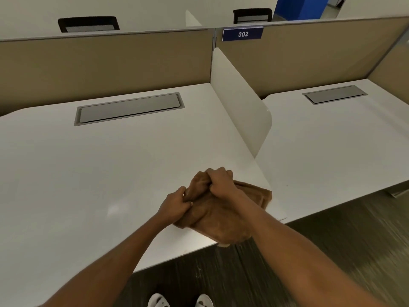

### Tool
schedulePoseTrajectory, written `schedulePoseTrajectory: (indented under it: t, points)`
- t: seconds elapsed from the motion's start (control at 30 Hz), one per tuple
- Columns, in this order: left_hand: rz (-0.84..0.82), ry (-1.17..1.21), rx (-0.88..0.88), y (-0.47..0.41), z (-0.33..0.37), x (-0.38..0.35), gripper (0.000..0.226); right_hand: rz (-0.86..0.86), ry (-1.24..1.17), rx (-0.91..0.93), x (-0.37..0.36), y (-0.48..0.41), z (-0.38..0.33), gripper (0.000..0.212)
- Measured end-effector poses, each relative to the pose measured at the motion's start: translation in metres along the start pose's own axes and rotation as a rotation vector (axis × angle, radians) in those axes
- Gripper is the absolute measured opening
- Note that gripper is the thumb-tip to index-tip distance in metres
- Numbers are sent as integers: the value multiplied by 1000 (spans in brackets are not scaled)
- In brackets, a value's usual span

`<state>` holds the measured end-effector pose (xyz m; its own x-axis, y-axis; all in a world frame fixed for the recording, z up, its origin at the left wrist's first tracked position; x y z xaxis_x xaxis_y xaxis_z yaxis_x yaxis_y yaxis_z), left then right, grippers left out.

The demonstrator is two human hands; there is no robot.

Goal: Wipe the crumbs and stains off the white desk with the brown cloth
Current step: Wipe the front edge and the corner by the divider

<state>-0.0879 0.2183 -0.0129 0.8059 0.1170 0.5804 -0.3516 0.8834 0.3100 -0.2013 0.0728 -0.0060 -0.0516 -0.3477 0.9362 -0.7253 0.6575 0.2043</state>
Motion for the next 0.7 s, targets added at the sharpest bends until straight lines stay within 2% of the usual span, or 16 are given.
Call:
schedulePoseTrajectory:
  t: [0.07,0.17,0.27,0.37,0.4,0.43,0.5,0.53,0.6,0.7]
  points:
    - [49,43,31,-3,-3,0,10,55,35,-32,-3,0,-3,39]
    - [95,263,150,-9,-6,-2,9,144,104,-121,-2,-1,-5,41]
    - [102,418,246,-10,-7,-4,9,242,-90,-196,-7,9,-14,62]
    - [100,453,289,-7,-14,-6,9,239,-283,-57,-28,40,-29,53]
    - [101,456,298,-5,-17,-6,10,203,-264,4,-39,51,-33,57]
    - [106,448,299,-3,-19,-6,12,153,-213,50,-50,60,-36,73]
    - [115,429,285,0,-25,-5,13,8,-41,93,-73,67,-38,118]
    - [121,432,279,1,-27,-5,12,-38,56,115,-81,67,-38,131]
    - [157,447,278,12,-29,-4,10,-59,214,197,-91,69,-43,139]
    - [184,436,292,15,-35,-5,9,-73,276,240,-96,67,-51,122]
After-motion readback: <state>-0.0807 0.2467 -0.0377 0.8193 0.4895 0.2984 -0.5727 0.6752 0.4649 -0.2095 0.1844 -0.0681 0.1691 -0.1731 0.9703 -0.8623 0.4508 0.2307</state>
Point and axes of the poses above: each hand's wrist, its own y-axis away from the middle knuckle, its own x-axis out of the back of the hand, z = x × y, the point moved 3 cm from there along -y, towards the middle knuckle, and after that the axes turned 6 degrees about y, right-handed, at the moved point
